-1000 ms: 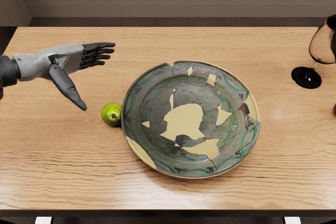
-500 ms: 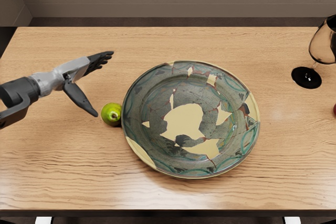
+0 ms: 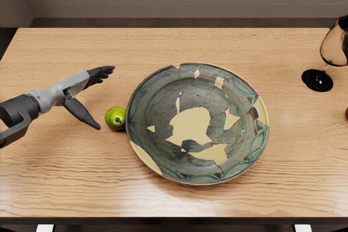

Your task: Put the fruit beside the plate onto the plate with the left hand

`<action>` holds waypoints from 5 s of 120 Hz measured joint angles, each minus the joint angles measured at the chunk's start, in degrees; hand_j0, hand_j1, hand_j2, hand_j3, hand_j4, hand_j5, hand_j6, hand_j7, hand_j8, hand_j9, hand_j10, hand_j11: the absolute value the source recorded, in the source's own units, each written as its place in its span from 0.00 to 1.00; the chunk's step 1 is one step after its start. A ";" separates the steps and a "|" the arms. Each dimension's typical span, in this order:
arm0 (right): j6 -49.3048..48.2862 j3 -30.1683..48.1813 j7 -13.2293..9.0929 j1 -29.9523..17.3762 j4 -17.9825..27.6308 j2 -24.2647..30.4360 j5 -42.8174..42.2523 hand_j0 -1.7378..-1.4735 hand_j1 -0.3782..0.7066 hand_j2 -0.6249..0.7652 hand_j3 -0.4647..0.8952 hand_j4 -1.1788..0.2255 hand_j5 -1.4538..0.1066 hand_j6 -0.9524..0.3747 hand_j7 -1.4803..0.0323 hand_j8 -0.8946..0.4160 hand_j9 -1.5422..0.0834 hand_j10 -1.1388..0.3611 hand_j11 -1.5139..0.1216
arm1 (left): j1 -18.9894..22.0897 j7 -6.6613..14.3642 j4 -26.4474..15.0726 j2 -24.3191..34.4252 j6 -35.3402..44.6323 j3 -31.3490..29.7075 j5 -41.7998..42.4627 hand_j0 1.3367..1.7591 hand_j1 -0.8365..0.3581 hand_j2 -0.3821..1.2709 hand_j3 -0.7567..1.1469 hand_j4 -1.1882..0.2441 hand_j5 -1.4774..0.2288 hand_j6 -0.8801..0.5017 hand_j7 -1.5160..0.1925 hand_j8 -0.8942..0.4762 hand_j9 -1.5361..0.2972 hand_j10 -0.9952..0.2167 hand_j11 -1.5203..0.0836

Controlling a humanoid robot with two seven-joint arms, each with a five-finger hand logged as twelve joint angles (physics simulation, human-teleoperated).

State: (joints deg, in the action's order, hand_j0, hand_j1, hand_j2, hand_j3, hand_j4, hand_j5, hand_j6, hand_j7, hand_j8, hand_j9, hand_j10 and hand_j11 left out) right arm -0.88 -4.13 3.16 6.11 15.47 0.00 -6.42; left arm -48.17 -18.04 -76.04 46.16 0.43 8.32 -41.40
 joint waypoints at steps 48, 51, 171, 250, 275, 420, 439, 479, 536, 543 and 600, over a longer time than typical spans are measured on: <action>0.00 -0.01 0.00 0.03 0.00 0.00 0.00 0.30 0.04 0.45 0.34 0.83 0.92 0.71 0.97 0.67 0.94 0.75 0.92 | 1.97 -7.07 -0.07 -1.83 12.14 -5.74 -0.60 0.76 0.87 0.25 0.40 0.74 0.77 0.54 0.79 0.56 0.75 0.72 0.85; 0.00 -0.01 0.00 0.02 0.00 0.00 0.00 0.30 0.04 0.45 0.34 0.83 0.92 0.71 0.97 0.67 0.94 0.75 0.92 | 2.02 -7.40 -0.07 -1.86 12.48 -6.16 -0.70 0.76 0.86 0.25 0.40 0.74 0.77 0.54 0.79 0.55 0.75 0.71 0.84; 0.00 0.00 0.00 0.02 0.00 0.00 0.00 0.30 0.04 0.45 0.34 0.83 0.92 0.71 0.97 0.67 0.94 0.75 0.92 | 1.80 -7.79 -0.35 -5.28 16.46 -9.53 -1.40 0.76 0.65 0.28 0.40 0.59 0.60 0.38 0.62 0.40 0.59 0.53 0.67; 0.00 0.00 0.01 0.01 0.00 0.00 0.00 0.30 0.04 0.45 0.34 0.83 0.92 0.71 0.97 0.67 0.94 0.75 0.92 | 2.10 -8.17 -0.42 -4.59 16.94 -10.49 -1.34 0.76 0.53 0.34 0.40 0.53 0.46 0.29 0.52 0.35 0.49 0.45 0.55; 0.00 0.01 0.00 0.01 0.00 0.00 0.00 0.30 0.04 0.45 0.34 0.83 0.92 0.71 0.97 0.67 0.94 0.75 0.92 | 2.06 -8.41 -0.43 -4.58 16.91 -10.53 -1.40 0.76 0.51 0.41 0.40 0.47 0.44 0.27 0.47 0.35 0.45 0.44 0.51; 0.00 0.00 0.00 -0.01 0.00 0.00 0.00 0.30 0.04 0.45 0.34 0.83 0.92 0.71 0.97 0.67 0.94 0.75 0.92 | -1.03 -8.46 -10.18 5.89 16.44 -9.00 -1.04 0.76 0.50 0.51 0.40 0.44 0.40 0.23 0.44 0.31 0.42 0.38 0.47; 0.00 0.00 0.00 0.02 0.00 0.00 0.00 0.30 0.04 0.45 0.34 0.83 0.92 0.71 0.97 0.67 0.94 0.75 0.92 | -2.24 -8.30 -11.59 7.09 16.33 -8.93 -0.87 0.76 0.51 0.50 0.40 0.43 0.41 0.23 0.44 0.31 0.42 0.38 0.47; 0.00 0.00 0.00 -0.01 0.00 0.00 0.00 0.30 0.04 0.45 0.34 0.83 0.92 0.71 0.97 0.67 0.94 0.75 0.92 | -5.47 -7.72 -14.29 7.90 15.97 -9.02 -0.62 0.76 0.51 0.50 0.40 0.44 0.41 0.22 0.44 0.31 0.42 0.37 0.47; 0.00 0.00 0.02 0.01 0.00 0.00 0.00 0.30 0.04 0.45 0.34 0.83 0.92 0.71 0.97 0.67 0.94 0.75 0.92 | -9.20 -7.27 -15.67 5.78 14.54 -9.43 -0.41 0.76 0.50 0.51 0.40 0.43 0.41 0.22 0.44 0.31 0.42 0.37 0.47; 0.00 0.00 0.02 0.01 0.00 0.00 0.00 0.30 0.04 0.45 0.34 0.83 0.92 0.71 0.97 0.67 0.94 0.75 0.92 | -9.31 -6.92 -15.73 4.87 14.18 -9.47 -0.39 0.76 0.50 0.52 0.40 0.43 0.41 0.23 0.44 0.31 0.42 0.38 0.47; 0.00 0.01 0.02 -0.01 0.00 0.00 0.00 0.30 0.04 0.45 0.34 0.83 0.92 0.71 0.97 0.67 0.94 0.75 0.92 | -10.54 -3.68 -15.82 -1.44 13.72 -9.61 -0.43 0.76 0.51 0.50 0.40 0.43 0.40 0.23 0.44 0.32 0.42 0.38 0.46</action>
State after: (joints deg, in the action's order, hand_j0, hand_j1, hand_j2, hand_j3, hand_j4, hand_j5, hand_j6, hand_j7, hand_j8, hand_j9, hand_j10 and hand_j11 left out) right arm -0.88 -4.13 3.18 6.10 15.47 0.00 -6.42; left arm -58.71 -21.71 -91.85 44.72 14.15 -1.29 -41.83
